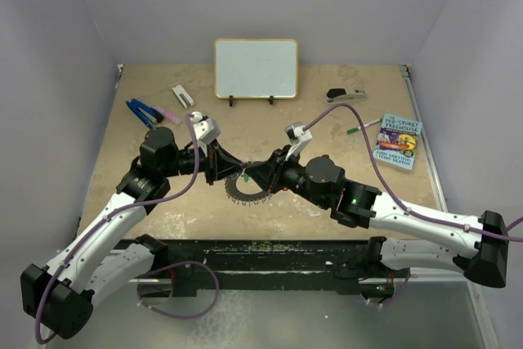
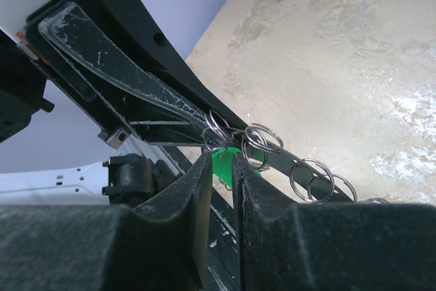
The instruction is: Put the keys on the keyring
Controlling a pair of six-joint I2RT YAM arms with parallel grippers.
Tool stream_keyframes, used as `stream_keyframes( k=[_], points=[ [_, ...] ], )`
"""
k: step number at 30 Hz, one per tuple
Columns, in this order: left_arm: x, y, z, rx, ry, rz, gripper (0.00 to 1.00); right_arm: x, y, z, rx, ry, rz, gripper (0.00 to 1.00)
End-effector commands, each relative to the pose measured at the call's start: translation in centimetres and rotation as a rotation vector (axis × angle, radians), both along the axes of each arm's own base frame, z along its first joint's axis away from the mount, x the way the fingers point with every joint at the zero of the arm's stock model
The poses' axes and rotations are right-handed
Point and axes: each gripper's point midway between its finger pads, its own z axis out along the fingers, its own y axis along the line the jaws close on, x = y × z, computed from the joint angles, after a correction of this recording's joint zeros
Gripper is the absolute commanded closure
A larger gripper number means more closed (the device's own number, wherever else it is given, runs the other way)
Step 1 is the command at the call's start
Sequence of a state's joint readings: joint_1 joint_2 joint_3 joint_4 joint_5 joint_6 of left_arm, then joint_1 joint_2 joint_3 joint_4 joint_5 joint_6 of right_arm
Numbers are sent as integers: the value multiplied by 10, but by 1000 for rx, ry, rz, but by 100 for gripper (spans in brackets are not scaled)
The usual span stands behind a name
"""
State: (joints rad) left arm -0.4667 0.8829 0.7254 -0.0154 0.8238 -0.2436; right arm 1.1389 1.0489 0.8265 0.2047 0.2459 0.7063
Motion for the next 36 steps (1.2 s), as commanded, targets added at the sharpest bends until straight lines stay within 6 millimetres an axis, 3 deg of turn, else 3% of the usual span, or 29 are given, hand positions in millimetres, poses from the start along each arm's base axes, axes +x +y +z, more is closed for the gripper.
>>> stream_keyframes(
  k=[1,6,10,17,32,33,36],
  points=[
    [-1,-1,34,-62,-113,-18,96,3,-2,24,84,-35,-28,77],
    [-3,-1,33,-64,-105,-26,96,5,-1,24,81,-47,-33,79],
    [-3,-1,36,-68,-112,-26,96,6,1,21,68,-47,-29,93],
    [-3,-1,40,-77,-113,-22,96,5,2,18,55,-39,-25,100],
    [-2,-1,45,-91,-112,-8,96,3,-7,2,32,24,-53,100],
    [-2,-1,45,-90,-111,-6,96,4,-7,4,37,24,-57,97],
    [-1,0,43,-87,-110,-3,96,9,-11,8,30,15,-88,74]
  ],
)
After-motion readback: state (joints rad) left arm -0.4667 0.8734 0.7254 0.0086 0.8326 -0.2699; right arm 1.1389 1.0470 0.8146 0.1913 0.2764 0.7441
